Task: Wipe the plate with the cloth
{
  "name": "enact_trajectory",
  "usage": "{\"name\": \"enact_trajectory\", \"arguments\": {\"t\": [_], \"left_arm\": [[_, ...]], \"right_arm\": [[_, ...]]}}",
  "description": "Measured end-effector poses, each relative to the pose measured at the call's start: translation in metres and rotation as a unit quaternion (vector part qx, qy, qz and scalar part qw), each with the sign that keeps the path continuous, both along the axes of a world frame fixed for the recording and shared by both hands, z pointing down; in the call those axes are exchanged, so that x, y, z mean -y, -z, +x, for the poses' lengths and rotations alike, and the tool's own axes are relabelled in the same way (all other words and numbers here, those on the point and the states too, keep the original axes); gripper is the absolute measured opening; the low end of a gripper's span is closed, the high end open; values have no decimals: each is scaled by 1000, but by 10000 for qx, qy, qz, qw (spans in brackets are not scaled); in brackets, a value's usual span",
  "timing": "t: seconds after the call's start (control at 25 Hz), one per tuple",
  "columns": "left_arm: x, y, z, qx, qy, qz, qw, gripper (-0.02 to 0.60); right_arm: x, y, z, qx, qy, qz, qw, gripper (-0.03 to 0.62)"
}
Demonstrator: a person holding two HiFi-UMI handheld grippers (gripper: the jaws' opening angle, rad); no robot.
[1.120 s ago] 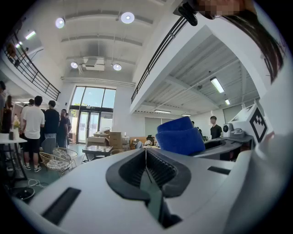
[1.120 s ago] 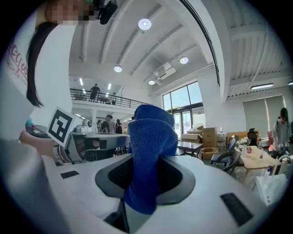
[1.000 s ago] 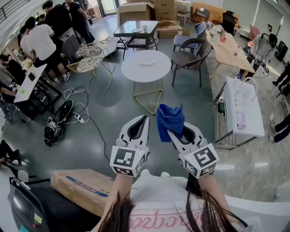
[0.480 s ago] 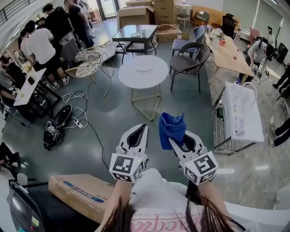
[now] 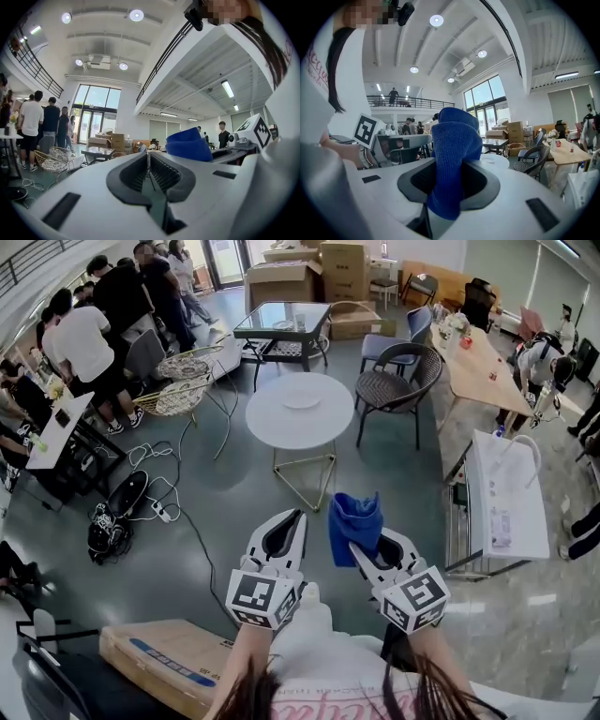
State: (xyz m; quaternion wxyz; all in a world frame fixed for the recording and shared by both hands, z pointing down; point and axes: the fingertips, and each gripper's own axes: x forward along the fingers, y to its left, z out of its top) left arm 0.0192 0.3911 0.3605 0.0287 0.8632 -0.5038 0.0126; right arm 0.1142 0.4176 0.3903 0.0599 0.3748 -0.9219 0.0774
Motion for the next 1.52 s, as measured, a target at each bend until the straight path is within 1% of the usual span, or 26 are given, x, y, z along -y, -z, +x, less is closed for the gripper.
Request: {"name": "enact_trajectory", "arguments": {"t": [0.16,0.24,0.4,0.6,0.76,1.04,1.16,1.52], "left_arm": [[43,5,-19,-7,134,2,9999,25],[64,5,-30,13,180,-9,9998,44],[106,-1,-48,37,163,-38,9999,52],[157,-7,-73,37,128,-64,9999,52],[191,-14,-88,43,61,-119,9999,52],[246,-26,-100,-67,99,-261,9996,52],[273,-30,-103,-50,134,-305,9994,52],[389,-46,-102,-29,364,-465,9983,52]], "right_arm": [[45,4,-19,-8,110,-28,9999,133],[67,4,-30,-22,144,-32,9999,133],[111,2,-52,-32,166,0,9999,133],[167,-2,-78,-146,20,74,9999,133],[203,-3,-91,-165,-177,105,9997,133],[258,-16,-92,-216,-306,-76,9993,133],[290,-21,-89,-172,-363,-148,9991,133],[407,-32,-82,-204,-236,-204,9993,133]]}}
